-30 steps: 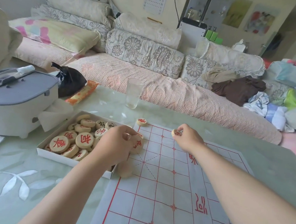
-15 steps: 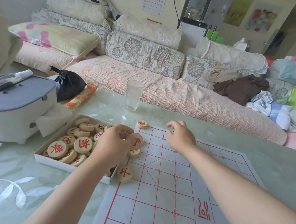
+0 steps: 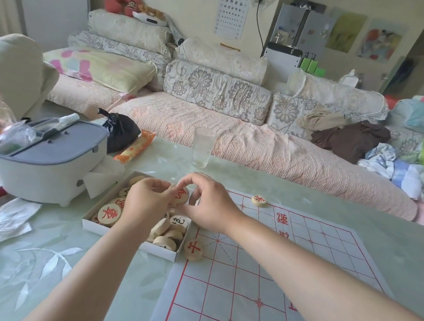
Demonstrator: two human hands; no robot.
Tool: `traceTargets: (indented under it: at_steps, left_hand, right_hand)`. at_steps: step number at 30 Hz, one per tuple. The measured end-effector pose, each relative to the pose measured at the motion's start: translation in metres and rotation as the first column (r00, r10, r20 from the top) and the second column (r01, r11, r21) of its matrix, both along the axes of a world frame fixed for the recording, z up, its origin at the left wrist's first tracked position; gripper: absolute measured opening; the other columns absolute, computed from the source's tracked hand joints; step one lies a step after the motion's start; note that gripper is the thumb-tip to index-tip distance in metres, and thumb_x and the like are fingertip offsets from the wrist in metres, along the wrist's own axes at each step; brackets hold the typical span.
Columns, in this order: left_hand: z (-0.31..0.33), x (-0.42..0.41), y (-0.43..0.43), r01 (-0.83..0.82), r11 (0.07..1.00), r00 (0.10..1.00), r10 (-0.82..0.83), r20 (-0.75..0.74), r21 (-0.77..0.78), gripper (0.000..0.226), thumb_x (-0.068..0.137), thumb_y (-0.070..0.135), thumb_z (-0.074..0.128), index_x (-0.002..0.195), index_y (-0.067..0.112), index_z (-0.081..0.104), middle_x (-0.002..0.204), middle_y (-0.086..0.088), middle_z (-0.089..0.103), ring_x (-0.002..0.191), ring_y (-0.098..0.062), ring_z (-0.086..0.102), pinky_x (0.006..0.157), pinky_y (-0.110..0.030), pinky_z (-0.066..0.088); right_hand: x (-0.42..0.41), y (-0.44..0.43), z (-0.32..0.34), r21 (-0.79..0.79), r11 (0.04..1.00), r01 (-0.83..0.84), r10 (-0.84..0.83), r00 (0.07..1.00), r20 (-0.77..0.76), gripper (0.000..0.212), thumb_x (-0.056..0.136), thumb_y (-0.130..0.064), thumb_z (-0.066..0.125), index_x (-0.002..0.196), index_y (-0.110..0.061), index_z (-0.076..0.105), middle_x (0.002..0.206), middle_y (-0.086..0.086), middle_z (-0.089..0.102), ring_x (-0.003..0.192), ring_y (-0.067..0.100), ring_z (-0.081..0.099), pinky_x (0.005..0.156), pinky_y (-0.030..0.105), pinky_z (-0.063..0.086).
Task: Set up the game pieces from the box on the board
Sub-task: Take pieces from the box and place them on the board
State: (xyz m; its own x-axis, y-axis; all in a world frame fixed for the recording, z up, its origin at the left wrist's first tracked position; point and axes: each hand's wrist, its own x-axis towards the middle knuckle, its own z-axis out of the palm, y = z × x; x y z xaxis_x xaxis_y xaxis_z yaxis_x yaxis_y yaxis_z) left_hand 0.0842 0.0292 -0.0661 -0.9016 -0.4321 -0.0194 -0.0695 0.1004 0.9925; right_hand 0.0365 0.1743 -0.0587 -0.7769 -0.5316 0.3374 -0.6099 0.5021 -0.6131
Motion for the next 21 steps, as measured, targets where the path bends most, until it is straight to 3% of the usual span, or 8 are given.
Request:
traceTargets:
  at_steps: [3,6,7,9,11,13,16,21]
  left_hand:
    - [-0.002,0.002,-0.008,-0.011,1.0,1.0,0.011,-0.007,-0.028,0.021,0.079,0.036,0.076,0.089,0.017,0.073,0.076,-0.001,0.074,0.062,-0.016,0.067,0.066,-0.037,0.059]
    - [-0.004,0.001,-0.015,-0.015,0.988,1.0,0.015,0.001,-0.151,0.007,0.09,0.024,0.063,0.09,0.023,0.07,0.085,0.002,0.073,0.075,-0.018,0.068,0.077,-0.041,0.058]
    - [-0.006,0.001,-0.017,0.001,0.951,0.999,0.011,0.036,-0.308,0.014,0.093,0.022,0.055,0.099,0.024,0.067,0.094,0.002,0.072,0.083,-0.02,0.066,0.079,-0.039,0.055]
    - [-0.012,0.001,-0.021,0.033,0.768,0.997,0.018,0.074,-0.64,0.029,0.096,0.02,0.042,0.118,0.025,0.059,0.111,-0.001,0.066,0.101,-0.026,0.058,0.086,-0.034,0.045]
    - [-0.016,0.004,-0.026,0.048,0.631,0.995,0.037,0.092,-0.774,0.039,0.095,0.019,0.037,0.128,0.03,0.053,0.124,-0.003,0.057,0.11,-0.028,0.045,0.09,-0.034,0.038]
    - [-0.016,0.007,-0.032,0.089,0.543,0.988,0.056,0.142,-0.835,0.044,0.093,0.018,0.039,0.132,0.033,0.049,0.128,-0.003,0.05,0.113,-0.027,0.039,0.09,-0.035,0.039]
    - [-0.021,0.01,-0.04,0.182,0.402,0.971,0.069,0.228,-0.897,0.052,0.09,0.019,0.043,0.139,0.035,0.042,0.13,-0.003,0.045,0.116,-0.026,0.036,0.092,-0.036,0.041]
    - [-0.025,0.011,-0.043,0.225,0.388,0.953,0.103,0.284,-0.894,0.046,0.089,0.016,0.044,0.133,0.03,0.048,0.126,-0.004,0.044,0.117,-0.026,0.036,0.091,-0.034,0.04]
  right_hand:
    - [0.002,-0.007,0.002,-0.023,0.999,0.023,-0.022,0.999,0.023,0.033,0.073,-0.021,0.087,0.1,-0.02,0.068,0.074,-0.019,0.05,0.062,-0.007,0.052,0.06,0.008,0.039]
    - [0.0,-0.011,-0.003,0.003,0.999,0.04,-0.04,0.999,0.03,0.031,0.075,-0.023,0.086,0.1,-0.02,0.068,0.071,-0.021,0.048,0.066,-0.015,0.051,0.061,0.005,0.036]
    - [-0.003,-0.012,-0.006,0.022,0.998,0.053,-0.053,0.998,0.033,0.031,0.075,-0.023,0.085,0.1,-0.022,0.068,0.073,-0.022,0.049,0.066,-0.015,0.05,0.061,0.005,0.035]
    - [-0.012,-0.011,-0.012,0.055,0.994,0.095,-0.098,0.994,0.042,0.03,0.077,-0.025,0.083,0.102,-0.024,0.066,0.081,-0.023,0.052,0.067,-0.013,0.048,0.062,0.006,0.032]
    - [-0.025,-0.006,-0.017,0.04,0.983,0.178,-0.18,0.982,0.054,0.029,0.077,-0.027,0.082,0.101,-0.024,0.067,0.092,-0.02,0.059,0.076,-0.01,0.051,0.069,0.007,0.034]
    - [-0.041,0.002,-0.022,0.027,0.951,0.307,-0.308,0.949,0.062,0.028,0.077,-0.031,0.081,0.1,-0.026,0.066,0.101,-0.015,0.064,0.092,0.001,0.059,0.078,0.015,0.041]
    - [-0.063,0.02,-0.027,0.074,0.859,0.507,-0.512,0.854,0.094,0.028,0.077,-0.039,0.079,0.096,-0.028,0.063,0.098,-0.012,0.065,0.091,0.01,0.062,0.073,0.025,0.045]
    - [-0.083,0.037,-0.037,0.182,0.736,0.651,-0.675,0.723,0.144,0.03,0.073,-0.045,0.08,0.086,-0.029,0.058,0.092,-0.012,0.062,0.092,0.016,0.062,0.078,0.032,0.049]
